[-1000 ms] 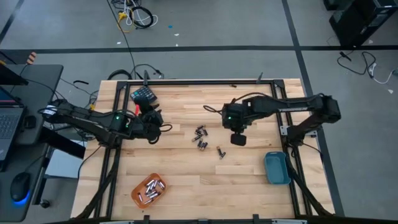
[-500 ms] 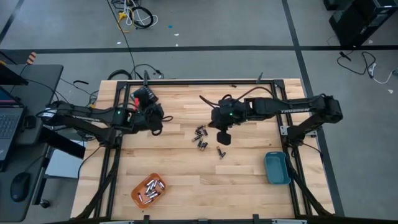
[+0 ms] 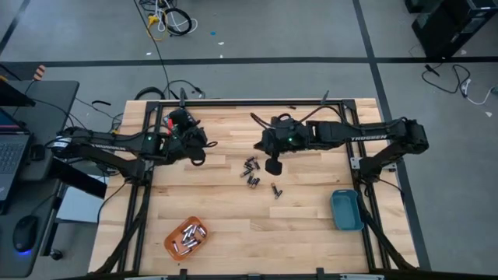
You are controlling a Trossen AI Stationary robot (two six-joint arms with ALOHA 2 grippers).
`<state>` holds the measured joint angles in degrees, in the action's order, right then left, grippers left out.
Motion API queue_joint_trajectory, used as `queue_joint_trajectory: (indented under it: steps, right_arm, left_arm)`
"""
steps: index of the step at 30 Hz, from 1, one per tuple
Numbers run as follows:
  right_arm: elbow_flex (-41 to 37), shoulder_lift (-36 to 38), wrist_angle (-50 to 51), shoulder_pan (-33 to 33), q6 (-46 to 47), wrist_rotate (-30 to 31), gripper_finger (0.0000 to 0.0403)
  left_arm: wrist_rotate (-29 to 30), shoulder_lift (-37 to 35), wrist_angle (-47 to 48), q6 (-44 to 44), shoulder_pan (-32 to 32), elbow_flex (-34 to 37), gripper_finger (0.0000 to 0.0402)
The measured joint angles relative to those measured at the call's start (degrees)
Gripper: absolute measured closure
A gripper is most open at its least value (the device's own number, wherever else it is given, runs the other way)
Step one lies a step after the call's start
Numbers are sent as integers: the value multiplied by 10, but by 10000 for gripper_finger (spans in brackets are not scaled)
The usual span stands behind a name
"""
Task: Sort batteries
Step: Put the black battery into the blue bin
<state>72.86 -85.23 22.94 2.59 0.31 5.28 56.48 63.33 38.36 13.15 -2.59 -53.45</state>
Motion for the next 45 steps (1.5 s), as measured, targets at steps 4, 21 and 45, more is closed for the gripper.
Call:
queue_joint_trajectory:
  steps: [4, 21, 45]
  right_arm:
    - [0, 0, 63, -8, 29, 59, 370]
    - [0, 0, 194, -103, 193, 124, 312]
    - [0, -184, 210, -202, 345, 123, 296]
  left_arm:
    - [-84, 0, -28, 3, 0, 6, 282]
    - [-303, 0, -334, 78, -33, 148, 282]
    - [-291, 0, -489, 107, -60, 237, 282]
